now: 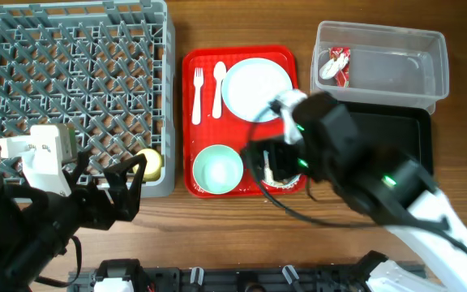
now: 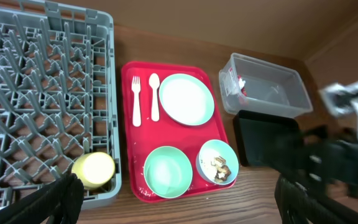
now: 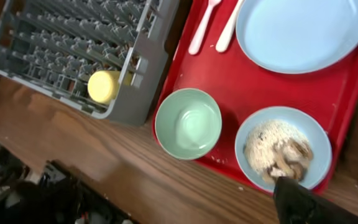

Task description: Sort waste into correct bins and load items into the dishwasher rack

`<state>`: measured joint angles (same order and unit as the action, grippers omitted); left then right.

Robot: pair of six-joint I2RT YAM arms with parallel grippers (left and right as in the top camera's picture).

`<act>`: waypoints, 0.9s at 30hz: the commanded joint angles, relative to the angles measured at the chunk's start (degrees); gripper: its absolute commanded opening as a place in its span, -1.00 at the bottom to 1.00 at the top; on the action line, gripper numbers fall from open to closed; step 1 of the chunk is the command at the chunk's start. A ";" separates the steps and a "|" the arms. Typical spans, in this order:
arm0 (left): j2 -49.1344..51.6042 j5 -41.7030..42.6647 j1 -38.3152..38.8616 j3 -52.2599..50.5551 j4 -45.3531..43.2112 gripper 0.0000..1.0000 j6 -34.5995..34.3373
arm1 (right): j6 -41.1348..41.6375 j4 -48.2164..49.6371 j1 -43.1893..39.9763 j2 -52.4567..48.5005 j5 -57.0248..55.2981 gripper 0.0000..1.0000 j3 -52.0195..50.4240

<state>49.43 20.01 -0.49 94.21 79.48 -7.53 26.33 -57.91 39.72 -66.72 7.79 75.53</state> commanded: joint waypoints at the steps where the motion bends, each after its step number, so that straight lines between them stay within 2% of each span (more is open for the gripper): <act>1: -0.31 -0.37 -0.26 0.55 -0.13 1.00 1.33 | -0.13 -0.66 0.17 5.51 -7.19 1.00 0.22; 8: -0.31 -0.37 -0.26 0.55 -0.13 1.00 1.33 | -15.91 0.17 0.17 18.18 -17.25 0.99 0.09; 12: -0.33 -0.37 -0.26 0.55 -0.13 1.00 1.33 | -28.22 6.56 -2.19 24.98 -16.44 1.00 -3.28; 15: -0.31 -0.37 -0.26 0.55 -0.13 1.00 1.31 | -32.59 19.02 -10.47 33.18 -9.07 1.00 -16.41; 20: -0.33 -0.37 -0.26 0.55 -0.13 1.00 1.33 | -32.20 35.69 -21.84 42.34 3.30 0.99 -39.85; 27: -0.33 -0.37 -0.26 0.57 -0.13 1.00 1.33 | -32.17 46.56 -24.06 55.12 4.35 1.00 -58.71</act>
<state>49.43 19.79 -0.49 94.26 79.50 -7.53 -4.89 -14.13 15.94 -17.08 9.47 21.61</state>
